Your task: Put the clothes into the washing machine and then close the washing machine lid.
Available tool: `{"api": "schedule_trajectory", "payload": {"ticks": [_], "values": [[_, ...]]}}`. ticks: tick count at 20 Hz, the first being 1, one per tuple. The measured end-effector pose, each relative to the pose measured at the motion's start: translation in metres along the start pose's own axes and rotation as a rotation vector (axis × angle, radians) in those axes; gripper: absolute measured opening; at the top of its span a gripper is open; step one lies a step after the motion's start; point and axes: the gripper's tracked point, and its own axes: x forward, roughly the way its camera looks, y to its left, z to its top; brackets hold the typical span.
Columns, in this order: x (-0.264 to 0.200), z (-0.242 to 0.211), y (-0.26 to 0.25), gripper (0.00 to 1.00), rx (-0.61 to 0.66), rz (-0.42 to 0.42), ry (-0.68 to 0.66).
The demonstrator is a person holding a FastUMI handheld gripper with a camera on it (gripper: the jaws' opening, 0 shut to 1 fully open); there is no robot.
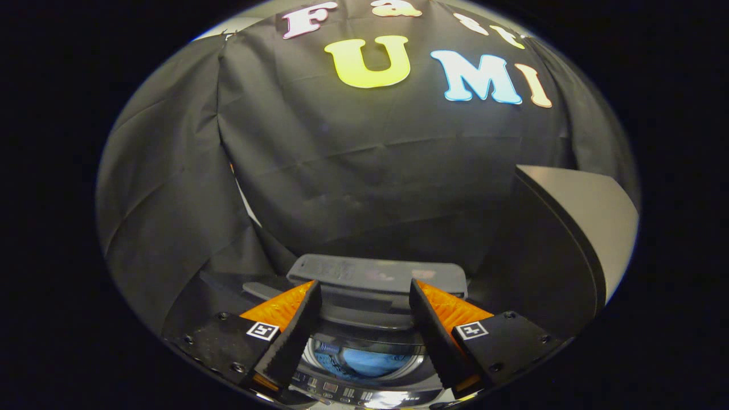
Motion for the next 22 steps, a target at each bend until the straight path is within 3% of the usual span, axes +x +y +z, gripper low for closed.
{"api": "schedule_trajectory", "payload": {"ticks": [5,11,17,22], "values": [[-0.030,-0.058,0.006,0.97,-0.015,0.030,0.035],[-0.091,-0.050,-0.004,0.97,-0.026,0.077,-0.085],[-0.180,-0.015,-0.064,0.97,-0.019,0.101,-0.275],[-0.248,-0.010,-0.156,0.96,-0.009,0.079,-0.375]]}}
